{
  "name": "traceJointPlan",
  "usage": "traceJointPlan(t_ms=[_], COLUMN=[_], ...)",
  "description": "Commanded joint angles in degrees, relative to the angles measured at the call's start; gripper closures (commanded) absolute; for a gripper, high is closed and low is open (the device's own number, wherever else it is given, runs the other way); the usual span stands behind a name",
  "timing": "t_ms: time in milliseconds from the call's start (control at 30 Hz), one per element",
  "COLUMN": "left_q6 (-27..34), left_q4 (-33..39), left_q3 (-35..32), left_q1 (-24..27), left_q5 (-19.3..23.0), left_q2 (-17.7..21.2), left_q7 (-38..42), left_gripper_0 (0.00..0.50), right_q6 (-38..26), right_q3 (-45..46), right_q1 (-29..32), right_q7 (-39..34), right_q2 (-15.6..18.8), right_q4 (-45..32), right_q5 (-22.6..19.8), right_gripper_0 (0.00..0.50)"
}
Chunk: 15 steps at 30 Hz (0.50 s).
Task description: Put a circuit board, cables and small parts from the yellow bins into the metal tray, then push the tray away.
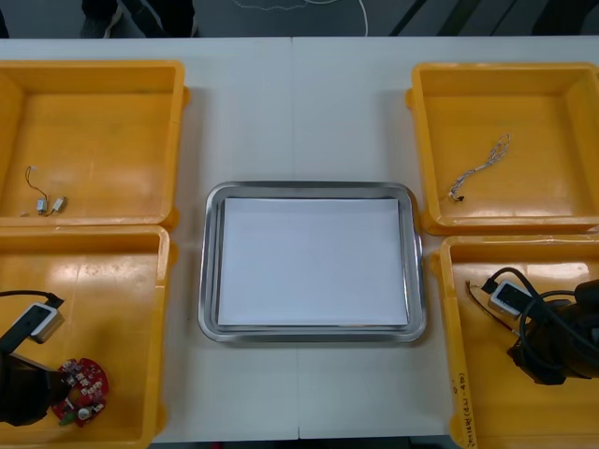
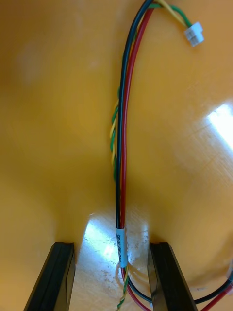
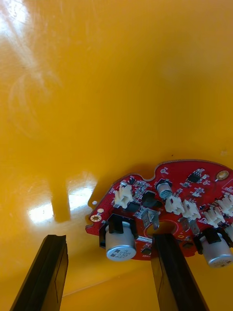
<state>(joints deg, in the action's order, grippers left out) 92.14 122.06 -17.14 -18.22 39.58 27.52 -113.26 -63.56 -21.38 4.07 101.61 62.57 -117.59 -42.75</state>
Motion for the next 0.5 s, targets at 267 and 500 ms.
traceJointPlan(t_ms=[267, 500], left_q6=[-0.6, -0.8], left_q4=[0.6, 0.4], left_q3=[2.0, 2.4], left_q1=[-1.8, -1.8], left_q5=[-1.2, -1.5], left_q2=[-0.9, -0.9], left_q7=[-7.7, -7.7], left_gripper_0=[0.000, 0.000], right_q6=[1.8, 2.0], right_q3=[-1.6, -1.6], right_q1=[-1.0, -1.2], right_q7=[0.5, -0.1], right_q2=[-0.2, -0.3], right_q4=[2.3, 2.3], right_q5=[0.2, -0.3], right_gripper_0=[0.301, 0.500])
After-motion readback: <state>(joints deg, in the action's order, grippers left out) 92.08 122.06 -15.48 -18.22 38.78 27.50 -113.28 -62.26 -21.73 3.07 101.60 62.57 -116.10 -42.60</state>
